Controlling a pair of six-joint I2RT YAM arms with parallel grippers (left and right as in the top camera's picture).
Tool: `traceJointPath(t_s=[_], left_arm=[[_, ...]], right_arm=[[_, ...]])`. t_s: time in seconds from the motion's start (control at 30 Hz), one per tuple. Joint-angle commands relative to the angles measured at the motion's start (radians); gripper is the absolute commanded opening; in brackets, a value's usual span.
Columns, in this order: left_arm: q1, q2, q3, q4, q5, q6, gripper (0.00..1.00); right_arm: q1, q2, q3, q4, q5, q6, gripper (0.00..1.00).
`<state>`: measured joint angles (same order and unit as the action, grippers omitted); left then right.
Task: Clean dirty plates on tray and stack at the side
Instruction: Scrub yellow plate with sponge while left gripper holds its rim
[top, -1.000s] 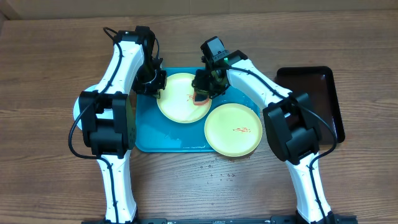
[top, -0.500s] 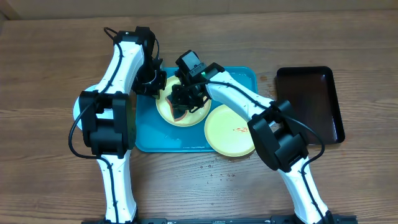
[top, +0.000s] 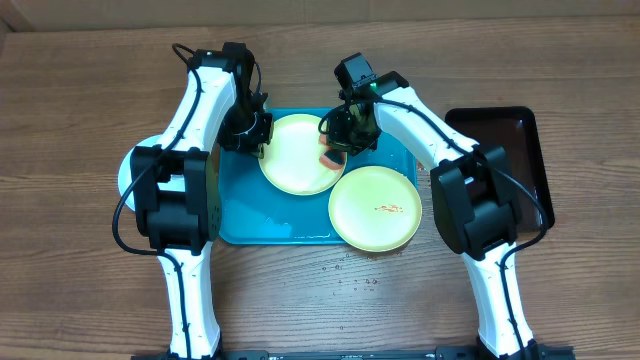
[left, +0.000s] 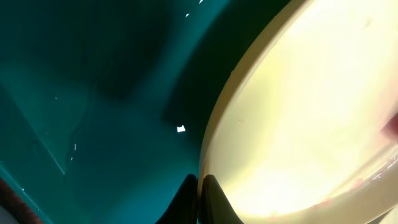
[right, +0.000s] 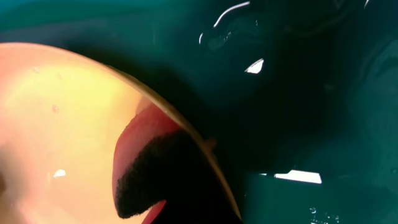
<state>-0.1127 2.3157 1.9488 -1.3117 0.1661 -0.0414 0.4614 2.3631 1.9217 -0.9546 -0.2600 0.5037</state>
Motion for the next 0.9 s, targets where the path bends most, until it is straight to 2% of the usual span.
traceJointPath(t_s=[0.0,0.2,0.53,0.87], left_arm=[[0.001,0.012,0.0,-0.004,-0.012,0.019,0.04],[0.001,0.013,0.0,-0.001,-0.011,0.019,0.04],[0.001,0.013,0.0,0.004,-0.008,0.016,0.04],[0.001,0.012,0.0,0.004,-0.008,0.016,0.04]], right_arm=[[0.014,0.024,0.024,0.013,0.118,-0.01,0.04],[0.063,0.024,0.023,0.045,0.075,-0.009,0.04],[0.172,0.024,0.023,0.194,-0.082,0.032,0.04],[0.156,0.024,0.024,0.087,-0.101,0.012,0.04]])
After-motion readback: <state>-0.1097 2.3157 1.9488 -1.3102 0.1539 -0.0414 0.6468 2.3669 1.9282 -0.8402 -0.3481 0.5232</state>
